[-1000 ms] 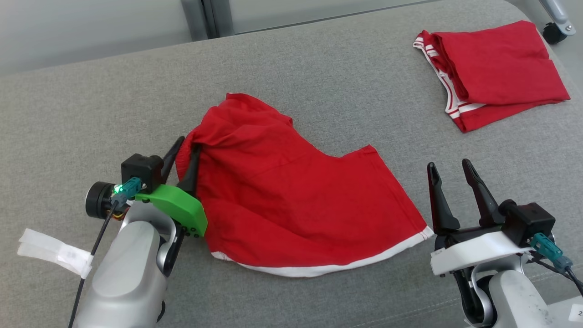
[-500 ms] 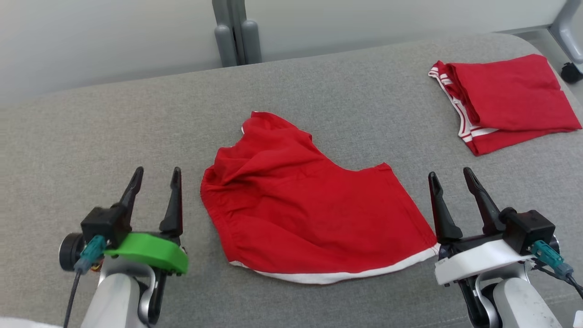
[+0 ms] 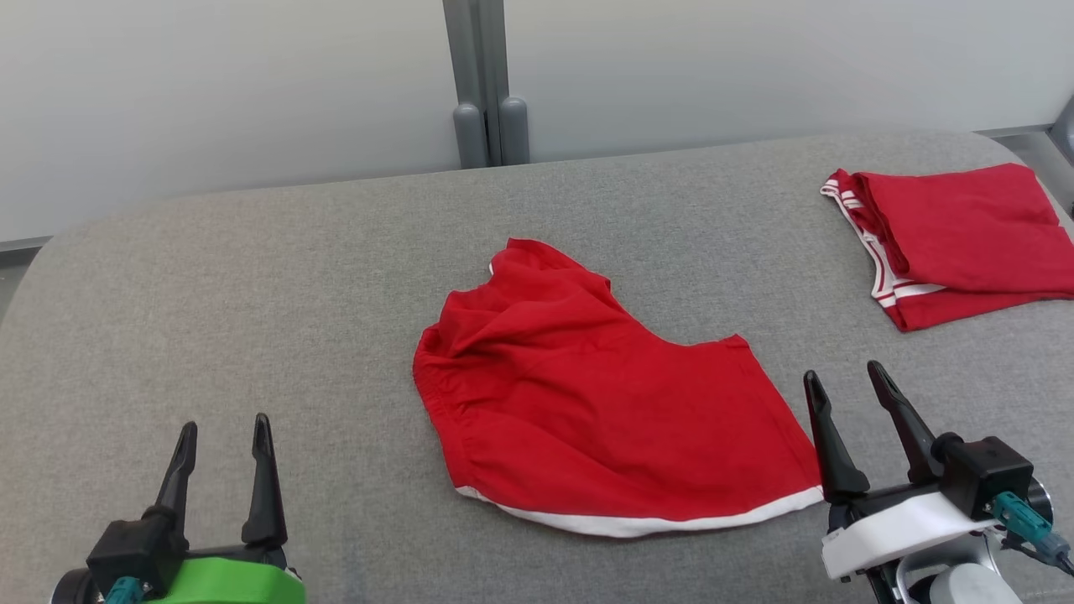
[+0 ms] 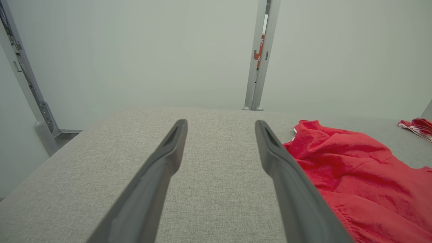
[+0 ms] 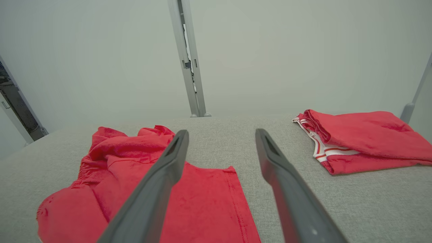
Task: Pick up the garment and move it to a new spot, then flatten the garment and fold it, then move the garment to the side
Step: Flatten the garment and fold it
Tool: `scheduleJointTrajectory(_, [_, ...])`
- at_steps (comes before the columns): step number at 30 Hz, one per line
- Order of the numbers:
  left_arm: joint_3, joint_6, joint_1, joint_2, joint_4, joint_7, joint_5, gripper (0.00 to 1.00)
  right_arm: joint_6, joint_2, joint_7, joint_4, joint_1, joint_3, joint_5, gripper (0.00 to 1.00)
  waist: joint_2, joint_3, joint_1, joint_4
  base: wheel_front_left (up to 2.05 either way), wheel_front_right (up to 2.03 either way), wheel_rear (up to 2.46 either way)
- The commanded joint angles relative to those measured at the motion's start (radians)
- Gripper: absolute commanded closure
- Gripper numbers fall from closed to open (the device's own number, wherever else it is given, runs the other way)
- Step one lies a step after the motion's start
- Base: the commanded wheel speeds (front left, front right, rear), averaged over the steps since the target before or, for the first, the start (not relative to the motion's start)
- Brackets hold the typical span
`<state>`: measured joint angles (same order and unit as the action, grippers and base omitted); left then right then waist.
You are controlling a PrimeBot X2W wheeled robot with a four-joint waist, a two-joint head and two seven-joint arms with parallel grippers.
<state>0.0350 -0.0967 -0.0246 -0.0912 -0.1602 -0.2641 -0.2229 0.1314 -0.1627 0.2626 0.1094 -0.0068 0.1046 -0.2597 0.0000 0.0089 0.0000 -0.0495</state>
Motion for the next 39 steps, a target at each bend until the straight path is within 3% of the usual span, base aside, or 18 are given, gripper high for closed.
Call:
scheduleJointTrajectory(1, [0.004,-0.004,-0.025,0.004,0.012,0.0,0.015,0.0,-0.002,-0.002,0.003,-0.006,0.02,-0.008,0.006,0.0,0.0,-0.006,0.0,0.007,0.0,0.0,0.0])
scheduleJointTrajectory(11, [0.012,-0.016,-0.072,0.023,0.042,0.0,0.01,0.0,-0.002,0.027,0.003,-0.004,0.06,-0.018,0.012,0.0,0.0,-0.017,0.0,0.011,0.0,0.0,0.0])
scheduleJointTrajectory(39, [0.021,-0.03,-0.067,0.034,0.015,0.0,0.028,0.0,-0.002,0.023,0.003,0.021,0.048,-0.008,0.015,0.0,0.0,-0.02,0.0,0.014,0.0,0.0,0.0])
